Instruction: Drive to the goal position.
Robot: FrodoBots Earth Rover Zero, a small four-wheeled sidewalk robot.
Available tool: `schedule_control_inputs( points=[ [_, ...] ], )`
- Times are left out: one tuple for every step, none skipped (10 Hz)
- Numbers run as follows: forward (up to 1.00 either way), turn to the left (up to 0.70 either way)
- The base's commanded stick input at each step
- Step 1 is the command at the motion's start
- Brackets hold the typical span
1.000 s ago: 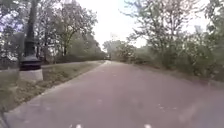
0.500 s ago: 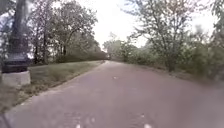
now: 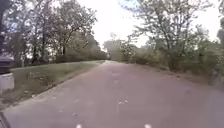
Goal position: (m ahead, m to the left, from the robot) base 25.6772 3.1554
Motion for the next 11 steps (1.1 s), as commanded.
schedule_control_inputs(
  points=[
    [1.0, 0.0],
    [1.0, 0.0],
    [1.0, 0.0],
    [1.0, 0.0],
    [1.0, 0.0],
    [1.0, 0.0],
    [1.0, 0.0],
    [1.0, 0.0],
    [1.0, 0.0],
    [1.0, 0.0],
    [1.0, 0.0]
  ],
)
